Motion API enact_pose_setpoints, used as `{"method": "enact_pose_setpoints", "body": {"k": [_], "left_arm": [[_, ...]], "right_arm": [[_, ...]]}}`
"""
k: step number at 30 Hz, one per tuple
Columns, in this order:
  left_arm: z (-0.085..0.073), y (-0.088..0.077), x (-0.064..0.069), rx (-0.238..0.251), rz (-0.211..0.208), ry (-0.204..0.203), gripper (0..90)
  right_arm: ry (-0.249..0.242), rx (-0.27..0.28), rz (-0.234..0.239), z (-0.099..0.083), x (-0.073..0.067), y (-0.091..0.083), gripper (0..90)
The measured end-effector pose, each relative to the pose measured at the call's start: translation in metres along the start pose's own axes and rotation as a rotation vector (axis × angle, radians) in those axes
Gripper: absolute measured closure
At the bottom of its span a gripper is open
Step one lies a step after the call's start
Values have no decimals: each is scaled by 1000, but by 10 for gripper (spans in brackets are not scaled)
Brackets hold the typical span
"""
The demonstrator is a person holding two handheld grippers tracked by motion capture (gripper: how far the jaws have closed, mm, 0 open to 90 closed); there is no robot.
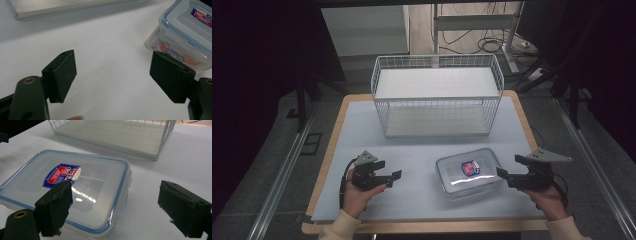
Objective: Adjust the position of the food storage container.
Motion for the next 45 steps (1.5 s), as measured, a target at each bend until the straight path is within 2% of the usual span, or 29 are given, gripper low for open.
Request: {"method": "enact_pose_setpoints", "body": {"k": [17, 21, 23, 24, 25, 26, 30, 32, 34, 37, 41, 45], "left_arm": [[-1, -4, -6, 13, 23, -18, 212], [-2, -4, -6, 9, 24, -17, 214], [-2, -4, -6, 12, 23, -17, 214], [-2, -5, -7, 11, 24, -18, 214], [-2, -5, -7, 12, 25, -22, 213], [-2, -5, -7, 14, 24, -23, 213], [-2, -7, -8, 18, 26, -27, 213], [-2, -8, -8, 17, 26, -24, 213], [-2, -7, -7, 16, 26, -23, 214], [-3, -6, -7, 12, 27, -21, 215], [-4, -5, -8, 5, 25, -21, 215], [-4, -4, -8, 4, 24, -23, 215]], "right_arm": [[7, -4, -6, 0, 4, -1, 127], [-8, -7, 5, 1, -1, -2, 137], [-27, -12, 23, 2, -10, -4, 148], [-27, -12, 23, 2, -10, -4, 148], [-43, -22, 46, 2, -18, -4, 163], [-43, -22, 46, 2, -18, -4, 163], [-80, -46, 121, 1, -38, -4, 268], [-88, -49, 128, 0, -42, -4, 287], [-107, -65, 158, -2, -50, -2, 349], [-130, -91, 211, -6, -63, 0, 478], [-166, -119, 247, -12, -77, 3, 649], [-221, -170, 274, -23, -92, 11, 828]]}}
Point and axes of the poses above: each handheld gripper's, and its own axes: y roughly forward along the jaws, z roughly out of its top, x roughly to its right, the point moved 5 cm from there along y, roughly forward along the jaws, and after that the axes turned 15 degrees about y, right-handed, at the moved point
